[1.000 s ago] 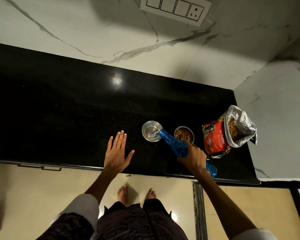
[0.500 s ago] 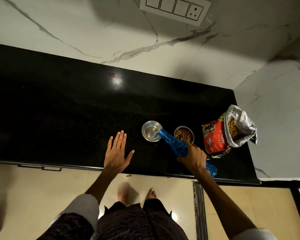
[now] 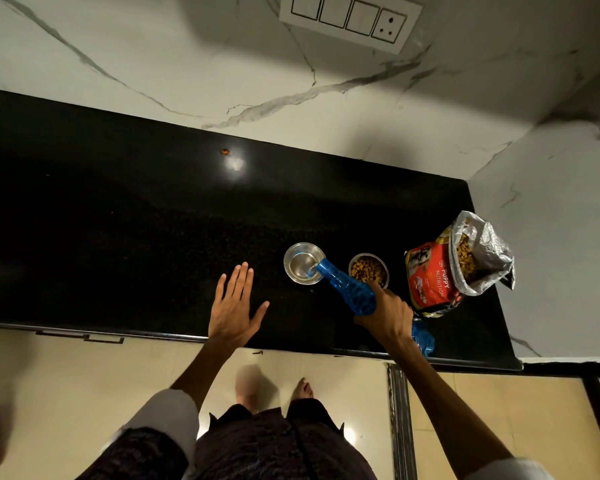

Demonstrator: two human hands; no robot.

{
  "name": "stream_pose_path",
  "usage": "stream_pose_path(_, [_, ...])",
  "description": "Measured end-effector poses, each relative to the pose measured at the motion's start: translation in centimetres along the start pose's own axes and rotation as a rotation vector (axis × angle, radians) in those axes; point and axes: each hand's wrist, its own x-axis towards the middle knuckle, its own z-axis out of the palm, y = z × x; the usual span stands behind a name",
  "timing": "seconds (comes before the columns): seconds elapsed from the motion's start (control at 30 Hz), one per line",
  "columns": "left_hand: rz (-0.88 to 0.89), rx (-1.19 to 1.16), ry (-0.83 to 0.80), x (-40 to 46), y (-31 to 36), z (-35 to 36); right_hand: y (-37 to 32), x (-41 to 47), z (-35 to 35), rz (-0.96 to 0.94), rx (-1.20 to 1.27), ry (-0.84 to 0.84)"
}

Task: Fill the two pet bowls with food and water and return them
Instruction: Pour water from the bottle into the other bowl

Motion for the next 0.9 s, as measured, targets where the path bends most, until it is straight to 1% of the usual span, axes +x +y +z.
stream_pose_path(0.73, [0.001, -0.03, 0.008, 0.03, 0.06, -0.02, 0.04, 0.0, 0.11, -0.001, -0.007, -0.006])
stream_pose_path(0.9, [0.001, 0.0, 0.005, -0.01, 0.05, 0.02, 0.04, 0.01, 0.15, -0.003, -0.011, -0.008])
